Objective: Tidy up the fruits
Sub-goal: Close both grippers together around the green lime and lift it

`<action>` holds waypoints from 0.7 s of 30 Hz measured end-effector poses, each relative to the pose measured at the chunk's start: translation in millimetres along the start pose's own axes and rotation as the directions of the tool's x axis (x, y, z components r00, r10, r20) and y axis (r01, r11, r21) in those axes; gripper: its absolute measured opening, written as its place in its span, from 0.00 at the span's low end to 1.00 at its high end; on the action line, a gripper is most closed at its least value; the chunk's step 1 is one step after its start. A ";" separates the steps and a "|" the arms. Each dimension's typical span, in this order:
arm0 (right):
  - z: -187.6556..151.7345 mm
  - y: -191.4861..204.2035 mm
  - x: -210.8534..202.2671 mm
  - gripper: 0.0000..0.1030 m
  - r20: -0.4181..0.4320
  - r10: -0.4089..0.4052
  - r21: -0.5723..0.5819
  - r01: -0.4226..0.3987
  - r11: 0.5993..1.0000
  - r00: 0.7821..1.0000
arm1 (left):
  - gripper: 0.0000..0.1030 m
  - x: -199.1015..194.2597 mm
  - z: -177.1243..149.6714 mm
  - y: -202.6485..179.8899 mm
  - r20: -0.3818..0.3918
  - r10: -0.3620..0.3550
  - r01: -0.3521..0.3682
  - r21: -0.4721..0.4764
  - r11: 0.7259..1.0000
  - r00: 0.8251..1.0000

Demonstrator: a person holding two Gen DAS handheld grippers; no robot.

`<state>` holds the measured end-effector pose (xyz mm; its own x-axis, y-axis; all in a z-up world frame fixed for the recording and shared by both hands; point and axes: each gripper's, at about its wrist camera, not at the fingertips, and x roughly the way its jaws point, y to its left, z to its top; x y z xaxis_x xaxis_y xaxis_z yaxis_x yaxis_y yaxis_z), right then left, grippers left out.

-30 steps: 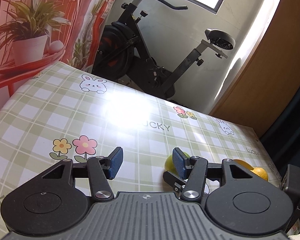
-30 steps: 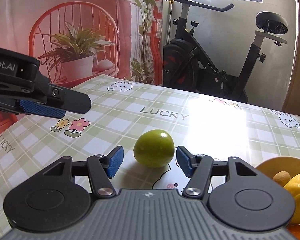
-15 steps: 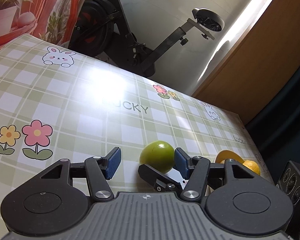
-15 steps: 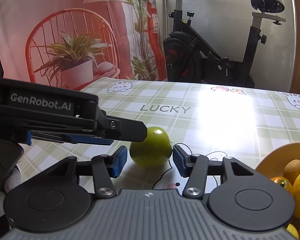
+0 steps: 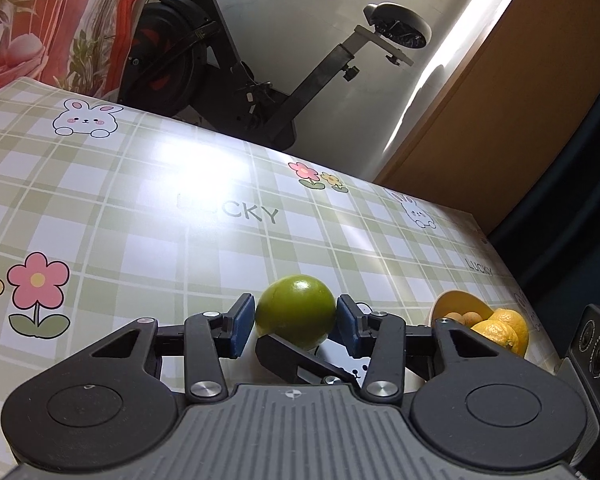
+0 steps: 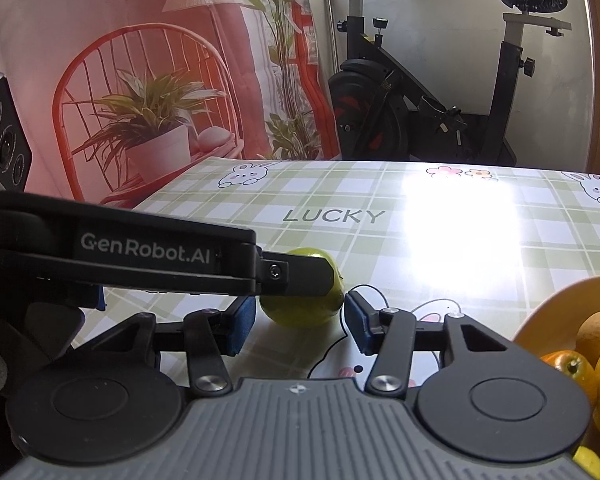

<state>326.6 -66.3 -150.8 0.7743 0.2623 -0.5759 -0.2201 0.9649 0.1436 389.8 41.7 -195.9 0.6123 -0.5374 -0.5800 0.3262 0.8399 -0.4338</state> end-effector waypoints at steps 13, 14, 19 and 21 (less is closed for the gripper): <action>-0.1 2.9 2.5 0.50 -0.009 0.005 -0.005 -0.005 1.000 1.000 | 0.46 -5.9 -5.9 -10.0 0.010 0.039 -0.039 0.051 0.998 0.999; -0.6 4.1 1.7 0.50 -0.007 0.008 -0.013 -0.008 1.000 1.000 | 0.46 -7.8 -6.9 -9.7 0.014 0.042 -0.043 0.047 0.998 0.999; -5.5 10.7 -8.4 0.50 0.020 0.036 -0.063 -0.035 0.997 0.999 | 0.46 -22.0 -11.9 -11.8 0.031 0.053 -0.054 0.031 0.998 0.998; -8.4 14.9 -14.6 0.50 0.034 0.042 -0.083 -0.039 0.996 0.999 | 0.46 -28.4 -13.7 -14.8 0.036 0.058 -0.060 0.031 0.998 0.998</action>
<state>307.1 -55.9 -147.0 0.7841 0.3028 -0.5417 -0.2983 0.9493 0.0990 357.7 43.5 -182.5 0.6560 -0.4842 -0.5790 0.3115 0.8724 -0.3766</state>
